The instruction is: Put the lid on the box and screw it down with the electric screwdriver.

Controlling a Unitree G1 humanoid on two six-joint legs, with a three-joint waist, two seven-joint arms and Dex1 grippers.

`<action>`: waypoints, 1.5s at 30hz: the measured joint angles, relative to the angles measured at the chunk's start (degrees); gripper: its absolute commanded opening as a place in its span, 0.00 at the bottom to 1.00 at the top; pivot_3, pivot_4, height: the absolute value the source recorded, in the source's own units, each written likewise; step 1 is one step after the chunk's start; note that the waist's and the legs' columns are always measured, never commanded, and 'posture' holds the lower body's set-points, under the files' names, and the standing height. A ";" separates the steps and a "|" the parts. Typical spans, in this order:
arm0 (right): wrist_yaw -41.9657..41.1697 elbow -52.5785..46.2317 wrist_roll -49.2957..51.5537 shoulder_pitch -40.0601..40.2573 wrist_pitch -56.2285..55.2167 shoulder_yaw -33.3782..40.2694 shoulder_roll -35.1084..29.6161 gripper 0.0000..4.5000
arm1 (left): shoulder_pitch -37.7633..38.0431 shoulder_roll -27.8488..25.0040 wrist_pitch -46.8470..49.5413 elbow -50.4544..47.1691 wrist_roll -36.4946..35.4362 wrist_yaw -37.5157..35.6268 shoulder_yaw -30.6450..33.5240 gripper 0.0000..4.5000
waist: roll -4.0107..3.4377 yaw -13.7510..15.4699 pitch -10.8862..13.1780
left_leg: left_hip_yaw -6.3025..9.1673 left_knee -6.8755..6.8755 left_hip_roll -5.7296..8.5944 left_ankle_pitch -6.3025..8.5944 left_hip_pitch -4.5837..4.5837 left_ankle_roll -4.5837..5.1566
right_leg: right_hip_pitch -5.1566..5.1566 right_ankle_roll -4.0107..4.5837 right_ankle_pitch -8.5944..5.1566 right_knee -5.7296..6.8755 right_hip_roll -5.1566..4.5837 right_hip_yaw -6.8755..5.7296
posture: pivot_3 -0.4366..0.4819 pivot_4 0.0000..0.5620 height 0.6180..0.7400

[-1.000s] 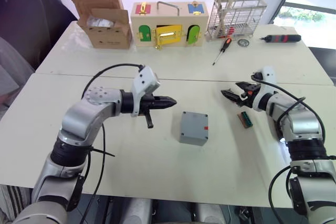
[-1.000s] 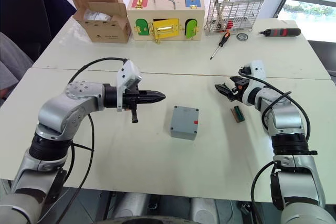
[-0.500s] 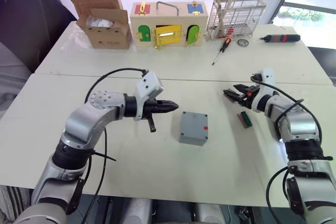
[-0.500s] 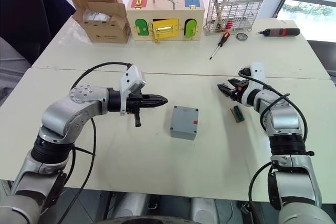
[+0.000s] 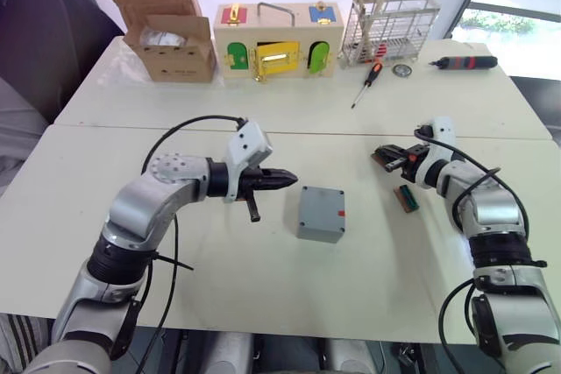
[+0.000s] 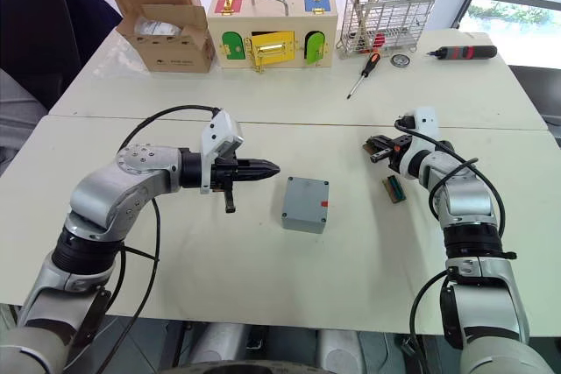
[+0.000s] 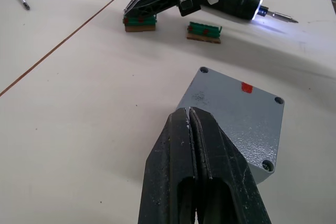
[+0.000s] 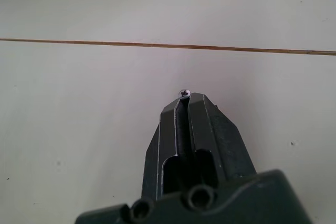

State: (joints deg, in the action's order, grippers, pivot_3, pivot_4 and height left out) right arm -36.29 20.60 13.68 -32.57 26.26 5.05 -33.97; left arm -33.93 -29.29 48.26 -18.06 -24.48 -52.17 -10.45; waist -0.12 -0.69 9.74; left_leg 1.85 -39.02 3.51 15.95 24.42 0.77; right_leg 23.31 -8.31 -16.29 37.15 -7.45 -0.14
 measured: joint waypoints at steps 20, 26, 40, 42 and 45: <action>0.55 -1.68 1.54 -0.33 2.28 2.44 0.20 0.01 | 0.11 0.24 -1.28 1.72 0.04 0.15 -1.24 0.00 | 0.00 0.00 0.00 | 0.00 0.00 0.00 0.00 0.00 0.00 | 0.00 0.00 0.00 0.00 0.00 0.00 | 0.48 0.27 0.96; -2.37 -3.25 1.08 1.17 4.20 0.03 -0.18 0.01 | 0.62 0.26 -2.28 2.14 0.11 0.16 -2.06 0.00 | 0.00 0.02 0.00 | 0.00 0.00 0.00 0.00 0.00 0.00 | 0.00 0.00 0.00 0.00 0.00 0.00 | 0.48 0.27 0.96; -1.83 -2.78 -0.42 0.19 4.34 -0.25 -0.21 0.67 | 1.67 0.36 -2.54 2.14 0.09 0.55 -2.16 0.00 | 0.00 -0.02 0.00 | 0.00 0.00 0.01 0.00 0.00 0.00 | 0.00 0.00 0.00 0.00 0.00 0.00 | 0.48 0.27 0.96; -1.84 -2.78 -0.36 -0.23 4.33 -0.22 -0.20 0.67 | 1.67 0.60 -2.59 2.14 0.09 0.65 -2.16 0.00 | 0.00 0.01 0.00 | 0.00 0.00 0.01 0.00 0.00 0.00 | 0.00 0.00 0.00 0.00 0.00 0.00 | 0.48 0.27 0.96; -1.86 -2.78 -0.05 -0.44 4.33 -0.04 -0.20 0.67 | 1.67 0.68 -2.59 2.14 0.10 0.95 -2.17 0.00 | 0.00 0.04 0.00 | 0.00 0.00 0.01 0.00 0.00 0.00 | 0.00 0.00 0.00 0.00 -0.01 0.00 | 0.48 0.27 0.96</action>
State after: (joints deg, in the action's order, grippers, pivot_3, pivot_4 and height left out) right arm -38.15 17.82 13.64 -33.01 30.59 5.00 -34.17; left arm -32.26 -28.61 45.66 -15.92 -24.38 -51.23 -12.62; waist -0.12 -0.66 9.74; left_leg 1.85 -39.01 3.51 15.95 24.42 0.77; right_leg 23.31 -8.31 -16.29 37.15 -7.45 -0.14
